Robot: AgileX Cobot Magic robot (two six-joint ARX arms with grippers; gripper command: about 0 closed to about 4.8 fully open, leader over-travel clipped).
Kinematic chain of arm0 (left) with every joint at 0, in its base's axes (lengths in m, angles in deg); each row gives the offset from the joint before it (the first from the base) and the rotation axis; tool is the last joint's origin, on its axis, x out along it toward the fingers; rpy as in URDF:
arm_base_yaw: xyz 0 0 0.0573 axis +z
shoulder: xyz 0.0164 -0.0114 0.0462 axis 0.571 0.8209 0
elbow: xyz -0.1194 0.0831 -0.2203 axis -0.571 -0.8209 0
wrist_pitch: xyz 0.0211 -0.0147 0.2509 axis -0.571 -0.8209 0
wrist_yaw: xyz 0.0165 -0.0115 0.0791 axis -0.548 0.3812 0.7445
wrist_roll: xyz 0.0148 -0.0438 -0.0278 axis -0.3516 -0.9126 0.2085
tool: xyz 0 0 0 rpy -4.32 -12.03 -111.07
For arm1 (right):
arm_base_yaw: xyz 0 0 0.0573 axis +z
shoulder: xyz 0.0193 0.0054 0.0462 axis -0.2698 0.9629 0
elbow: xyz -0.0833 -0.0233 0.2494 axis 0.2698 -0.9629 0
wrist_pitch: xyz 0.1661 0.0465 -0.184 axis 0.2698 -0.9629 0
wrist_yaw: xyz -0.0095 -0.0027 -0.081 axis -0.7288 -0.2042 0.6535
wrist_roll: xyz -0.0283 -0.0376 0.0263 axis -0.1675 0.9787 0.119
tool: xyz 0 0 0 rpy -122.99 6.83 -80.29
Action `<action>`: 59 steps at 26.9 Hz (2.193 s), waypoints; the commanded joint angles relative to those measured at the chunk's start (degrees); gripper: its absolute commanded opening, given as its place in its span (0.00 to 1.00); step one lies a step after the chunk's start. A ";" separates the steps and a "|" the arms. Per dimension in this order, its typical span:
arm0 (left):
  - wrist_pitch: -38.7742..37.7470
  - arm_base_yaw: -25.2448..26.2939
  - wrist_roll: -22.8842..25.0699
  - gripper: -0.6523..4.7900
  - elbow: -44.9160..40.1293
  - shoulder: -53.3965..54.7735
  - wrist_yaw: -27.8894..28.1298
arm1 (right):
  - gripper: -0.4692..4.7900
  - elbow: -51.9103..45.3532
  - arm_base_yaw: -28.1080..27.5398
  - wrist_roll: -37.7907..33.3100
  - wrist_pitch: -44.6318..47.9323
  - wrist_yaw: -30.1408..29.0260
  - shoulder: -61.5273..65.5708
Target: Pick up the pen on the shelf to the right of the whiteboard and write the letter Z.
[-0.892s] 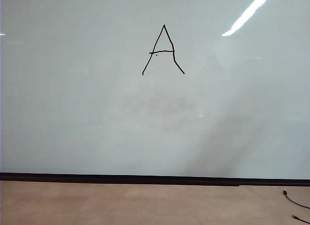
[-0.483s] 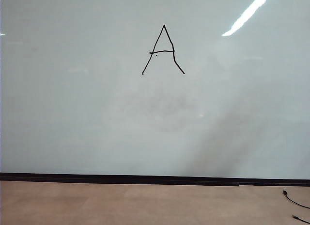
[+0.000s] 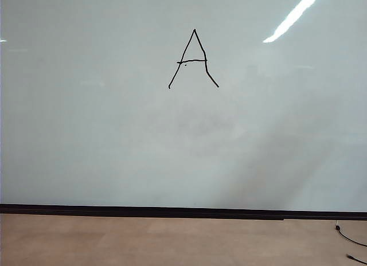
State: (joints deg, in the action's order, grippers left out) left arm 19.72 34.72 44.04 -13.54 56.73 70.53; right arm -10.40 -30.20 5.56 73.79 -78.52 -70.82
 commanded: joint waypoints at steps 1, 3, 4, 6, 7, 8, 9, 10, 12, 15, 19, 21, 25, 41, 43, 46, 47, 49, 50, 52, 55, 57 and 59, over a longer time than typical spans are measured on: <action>0.55 0.00 0.26 0.11 0.11 0.02 -0.02 | 0.08 0.26 -0.04 -0.15 0.04 11.17 0.02; 0.55 0.00 0.26 0.11 0.11 0.02 0.00 | 0.08 0.26 -0.04 -0.15 -0.35 13.27 0.02; 0.55 0.00 0.26 0.11 0.11 0.02 0.00 | 0.08 0.26 -0.04 -0.15 -0.52 13.25 0.02; 0.55 0.00 0.26 0.11 0.11 0.02 0.00 | 0.08 0.26 -0.02 -0.13 -0.48 11.87 0.02; 0.55 0.00 0.26 0.11 0.11 0.02 0.00 | 0.08 0.26 0.00 -0.13 -0.42 11.56 0.02; 0.55 0.00 0.26 0.11 0.11 0.02 -0.02 | 0.08 0.26 0.00 -0.15 -0.42 11.56 0.02; 0.55 0.00 0.26 0.11 0.11 0.02 -0.02 | 0.09 0.24 -0.02 -0.15 -0.42 11.58 0.02; 0.55 0.00 0.26 0.11 0.11 0.02 -0.02 | 0.10 0.22 -0.02 -0.15 -0.44 11.58 0.02; 0.55 0.00 0.26 0.11 0.11 0.02 -0.02 | 0.20 0.20 0.00 -0.17 -0.57 11.26 0.02; 0.55 0.00 0.26 0.11 0.11 0.02 -0.02 | 0.81 0.20 0.00 -0.22 -0.92 8.83 0.02; 0.55 0.00 0.26 0.11 0.11 0.02 -0.02 | 0.81 0.20 0.02 -2.47 -0.98 8.57 0.02; 0.55 0.00 0.26 0.11 0.11 0.02 0.00 | 0.81 0.20 0.02 -3.91 -1.18 7.41 0.04; 0.57 0.00 0.26 0.11 0.11 0.02 -0.02 | 0.84 0.20 0.02 -4.94 -1.20 4.04 1.73; 0.55 0.00 0.26 0.11 0.11 0.02 0.00 | 0.99 0.37 -9.14 -1.40 35.01 -9.94 38.73; 0.55 0.00 0.26 0.11 0.11 0.02 0.00 | 0.99 0.37 -11.15 -1.05 41.83 -13.07 43.80; 0.57 0.00 0.26 0.11 0.11 0.02 -0.02 | 0.99 0.39 -13.81 0.11 52.52 -16.70 51.93; 0.55 0.00 0.26 0.11 0.11 0.02 0.00 | 1.00 0.42 -14.58 0.09 56.26 -17.53 55.17; 0.57 0.00 0.26 0.11 0.11 0.02 -0.02 | 1.00 0.90 -16.22 0.13 65.00 -19.30 63.84; 0.55 0.00 0.26 0.11 0.11 0.02 0.00 | 1.00 1.40 -16.63 0.39 67.71 -20.28 67.06; 0.55 0.00 0.26 0.11 0.11 0.02 -0.02 | 1.00 3.54 -16.96 1.27 74.55 -22.29 75.45; 0.55 0.00 0.26 0.11 0.11 0.02 0.00 | 1.00 9.16 -17.00 1.68 77.48 -26.12 85.77; 0.59 0.00 0.26 0.11 0.11 0.02 -0.02 | 1.00 13.16 -16.94 3.04 77.50 -28.50 90.07; 0.59 0.00 0.26 0.11 0.11 0.02 0.00 | 1.00 16.09 -16.83 4.00 77.48 -28.50 92.56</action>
State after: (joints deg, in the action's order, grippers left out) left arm 19.72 34.72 44.04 -13.54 56.73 70.53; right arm 4.70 -46.96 8.75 149.92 -106.61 21.29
